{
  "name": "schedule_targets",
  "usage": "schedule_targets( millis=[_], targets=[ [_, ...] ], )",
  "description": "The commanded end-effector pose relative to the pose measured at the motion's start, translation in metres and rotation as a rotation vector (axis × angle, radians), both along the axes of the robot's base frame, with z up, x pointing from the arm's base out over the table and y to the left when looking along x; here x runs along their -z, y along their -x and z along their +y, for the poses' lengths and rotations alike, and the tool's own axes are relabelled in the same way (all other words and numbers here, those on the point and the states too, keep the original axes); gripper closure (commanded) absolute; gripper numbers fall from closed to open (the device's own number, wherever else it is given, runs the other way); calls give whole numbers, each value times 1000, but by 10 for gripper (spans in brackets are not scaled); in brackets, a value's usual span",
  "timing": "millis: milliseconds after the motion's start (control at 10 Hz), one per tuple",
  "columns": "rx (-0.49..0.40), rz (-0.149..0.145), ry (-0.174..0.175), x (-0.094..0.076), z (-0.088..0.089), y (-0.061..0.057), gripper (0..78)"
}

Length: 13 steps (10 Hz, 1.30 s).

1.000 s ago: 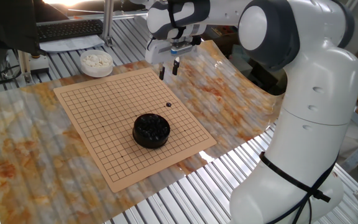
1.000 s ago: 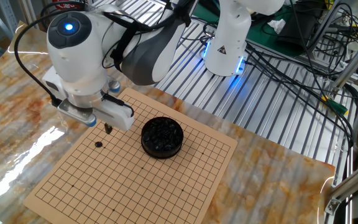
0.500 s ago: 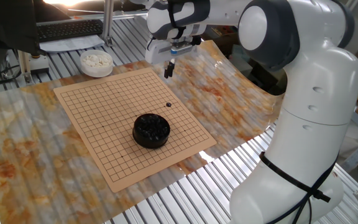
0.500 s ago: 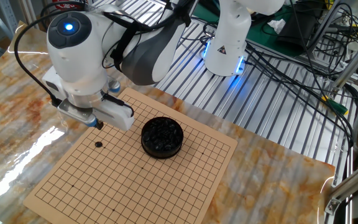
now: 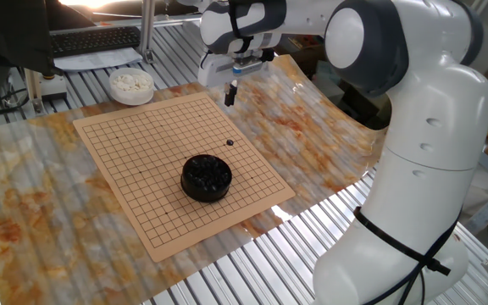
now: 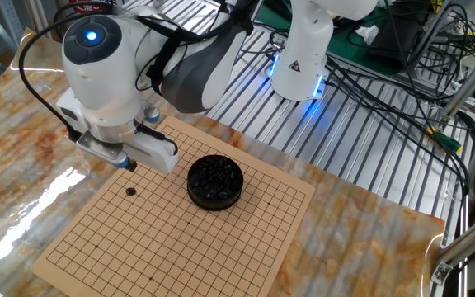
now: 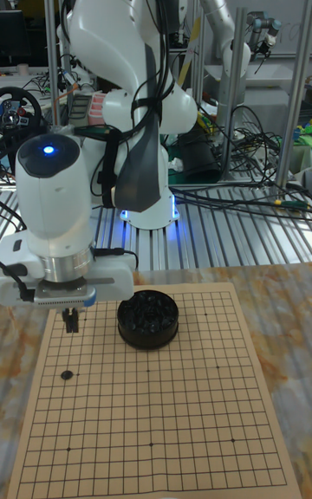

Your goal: Play the first move as black on the 3-4 point in the upper right corner of the Go board

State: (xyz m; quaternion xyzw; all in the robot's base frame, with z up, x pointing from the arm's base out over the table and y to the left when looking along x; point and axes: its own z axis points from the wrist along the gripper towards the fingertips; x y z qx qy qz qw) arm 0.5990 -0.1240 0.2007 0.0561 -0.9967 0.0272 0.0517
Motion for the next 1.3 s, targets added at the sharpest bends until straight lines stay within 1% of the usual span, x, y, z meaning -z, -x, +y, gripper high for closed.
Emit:
schedule_targets(
  millis=[100,500,600,700,800,900,1000,1100,1200,1300],
  targets=[
    [65,-63,-52,-10,14,42,764],
    [62,-57,-52,-11,13,44,764],
    [61,-52,-52,-11,13,44,764],
    [63,-38,-50,-9,14,46,764],
    [72,-38,-47,-3,18,50,764],
    [85,-62,-46,4,22,57,764],
    [90,-64,-42,10,26,64,764],
    [91,-64,-42,10,27,65,764],
    [97,-72,-53,15,30,71,764],
    [97,-81,-71,15,30,71,764]
  ],
)
